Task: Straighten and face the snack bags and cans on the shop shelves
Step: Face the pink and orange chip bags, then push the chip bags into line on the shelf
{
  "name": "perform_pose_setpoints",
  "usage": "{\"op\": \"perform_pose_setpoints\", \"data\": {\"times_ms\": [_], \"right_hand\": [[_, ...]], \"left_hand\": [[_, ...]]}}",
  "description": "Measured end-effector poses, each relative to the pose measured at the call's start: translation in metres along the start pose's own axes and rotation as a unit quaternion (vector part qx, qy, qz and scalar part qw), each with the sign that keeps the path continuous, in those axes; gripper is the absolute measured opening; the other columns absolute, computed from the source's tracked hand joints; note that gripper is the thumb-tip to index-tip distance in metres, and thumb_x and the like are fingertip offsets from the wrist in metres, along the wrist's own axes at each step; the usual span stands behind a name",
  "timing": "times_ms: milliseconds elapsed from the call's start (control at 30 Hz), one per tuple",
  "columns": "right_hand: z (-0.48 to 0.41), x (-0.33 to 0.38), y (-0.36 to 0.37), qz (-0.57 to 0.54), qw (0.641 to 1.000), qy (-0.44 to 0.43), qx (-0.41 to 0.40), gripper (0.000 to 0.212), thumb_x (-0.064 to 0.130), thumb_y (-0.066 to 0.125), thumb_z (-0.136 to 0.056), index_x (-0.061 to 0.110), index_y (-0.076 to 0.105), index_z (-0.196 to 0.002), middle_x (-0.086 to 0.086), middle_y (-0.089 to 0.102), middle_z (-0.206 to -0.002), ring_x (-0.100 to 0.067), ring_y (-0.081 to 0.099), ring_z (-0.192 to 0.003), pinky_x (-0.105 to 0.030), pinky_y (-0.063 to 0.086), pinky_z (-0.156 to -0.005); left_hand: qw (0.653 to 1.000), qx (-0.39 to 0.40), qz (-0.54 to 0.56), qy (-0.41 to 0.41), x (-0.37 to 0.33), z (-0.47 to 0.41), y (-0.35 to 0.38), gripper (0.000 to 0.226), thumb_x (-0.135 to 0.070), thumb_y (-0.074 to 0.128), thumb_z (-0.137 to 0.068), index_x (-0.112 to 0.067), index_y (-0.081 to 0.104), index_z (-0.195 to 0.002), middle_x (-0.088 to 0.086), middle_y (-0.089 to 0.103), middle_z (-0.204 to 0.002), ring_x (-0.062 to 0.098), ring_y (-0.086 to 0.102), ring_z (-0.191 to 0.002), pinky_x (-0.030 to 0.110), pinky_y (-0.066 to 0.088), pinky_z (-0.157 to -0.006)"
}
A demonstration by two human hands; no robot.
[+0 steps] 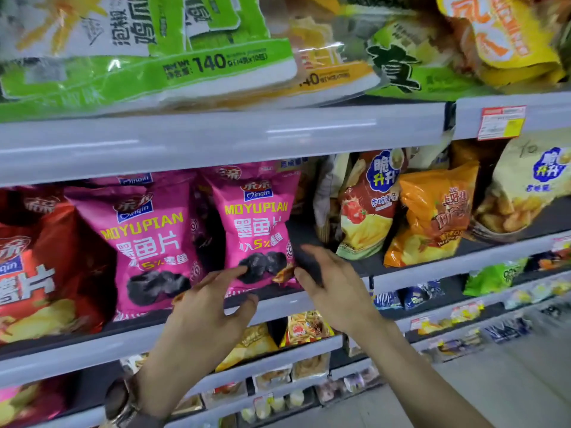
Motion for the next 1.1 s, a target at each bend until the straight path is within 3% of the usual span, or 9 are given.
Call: {"op": "perform_pose_setpoints", "data": {"times_ms": [67,167,367,533,667,733,833,967,1100], "right_hand": [[0.01,-0.013,-0.017,0.032,0.999,-0.001,0.002,0.045,0.047,0.054,-0.104,0.028,0.055,-0.145,0.002,0.065,-0.137,-0.022,0.062,-0.121,-0.04,0.053,-0.095],[0.027,-0.038,-0.05,0.084,0.996,-0.014,-0.001,0.039,0.05,0.053,-0.103,0.03,0.064,-0.136,0.005,0.071,-0.128,-0.022,0.065,-0.115,-0.039,0.055,-0.088],[0.056,-0.1,-0.125,0.146,0.986,-0.047,0.061,0.036,0.049,0.052,-0.104,0.032,0.062,-0.133,0.007,0.071,-0.127,-0.023,0.064,-0.117,-0.041,0.054,-0.084],[0.074,-0.161,-0.191,0.167,0.985,-0.028,0.037,0.034,0.053,0.053,-0.102,0.034,0.064,-0.127,0.009,0.072,-0.12,-0.02,0.068,-0.11,-0.041,0.056,-0.08],[0.073,-0.217,-0.229,0.148,0.989,0.03,-0.006,0.033,0.05,0.056,-0.102,0.034,0.068,-0.128,0.009,0.072,-0.125,-0.02,0.067,-0.113,-0.041,0.056,-0.082],[0.068,-0.248,-0.241,0.133,0.989,0.064,-0.026,0.035,0.048,0.057,-0.101,0.032,0.069,-0.13,0.007,0.073,-0.127,-0.022,0.069,-0.111,-0.041,0.057,-0.084],[0.059,-0.291,-0.261,0.113,0.985,0.108,-0.074,0.034,0.046,0.06,-0.1,0.028,0.068,-0.128,0.0,0.073,-0.121,-0.027,0.069,-0.105,-0.044,0.058,-0.079],[0.042,-0.338,-0.287,0.048,0.975,0.13,-0.173,0.042,0.037,0.066,-0.097,0.028,0.059,-0.137,0.004,0.068,-0.119,-0.026,0.067,-0.098,-0.041,0.057,-0.075],[0.017,-0.382,-0.304,-0.083,0.955,0.168,-0.231,0.074,0.047,0.075,-0.091,0.022,0.041,-0.152,0.0,0.05,-0.144,-0.021,0.05,-0.134,-0.039,0.047,-0.1]], "left_hand": [[1.0,-0.003,-0.021,-0.016,-0.013,0.005,0.011,0.054,-0.054,0.061,-0.097,-0.039,0.052,-0.148,-0.003,0.075,-0.119,0.016,0.073,-0.087,0.036,0.055,-0.083],[0.998,-0.019,-0.054,-0.024,-0.045,0.01,0.04,0.05,-0.053,0.063,-0.098,-0.038,0.056,-0.145,-0.005,0.072,-0.128,0.022,0.065,-0.122,0.038,0.052,-0.096],[0.998,0.023,-0.051,0.005,-0.134,0.007,0.116,0.052,-0.051,0.061,-0.099,-0.032,0.054,-0.147,-0.007,0.066,-0.135,0.014,0.063,-0.121,0.034,0.051,-0.098],[0.997,0.02,-0.07,0.01,-0.193,0.0,0.153,0.048,-0.054,0.059,-0.098,-0.035,0.058,-0.142,-0.006,0.067,-0.136,0.018,0.063,-0.124,0.038,0.053,-0.098],[0.996,0.009,-0.093,0.001,-0.22,-0.018,0.17,0.037,-0.057,0.057,-0.098,-0.033,0.062,-0.126,-0.002,0.073,-0.104,0.027,0.068,-0.102,0.042,0.057,-0.083],[0.995,0.002,-0.104,-0.002,-0.227,-0.032,0.179,0.043,-0.058,0.056,-0.098,-0.033,0.056,-0.134,0.0,0.071,-0.087,0.03,0.068,-0.088,0.041,0.055,-0.076],[0.995,-0.021,-0.094,-0.025,-0.234,-0.059,0.192,0.068,-0.057,0.057,-0.098,-0.034,0.036,-0.158,0.005,0.073,-0.116,0.036,0.066,-0.111,0.042,0.052,-0.081],[0.997,-0.045,0.008,-0.064,-0.237,-0.089,0.213,0.09,-0.058,0.063,-0.096,-0.024,0.019,-0.166,0.009,0.056,-0.152,0.039,0.054,-0.136,0.044,0.049,-0.098],[0.991,-0.083,0.089,-0.063,-0.234,-0.107,0.227,0.093,-0.06,0.07,-0.09,-0.025,0.025,-0.164,-0.001,0.051,-0.157,0.031,0.054,-0.139,0.044,0.05,-0.1]]}}
Point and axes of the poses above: each hand's wrist, its own z-axis away from the middle knuckle, its own y-axis out of the palm, x = y × z, the point moved 6 cm from there along -z, towards the middle knuckle
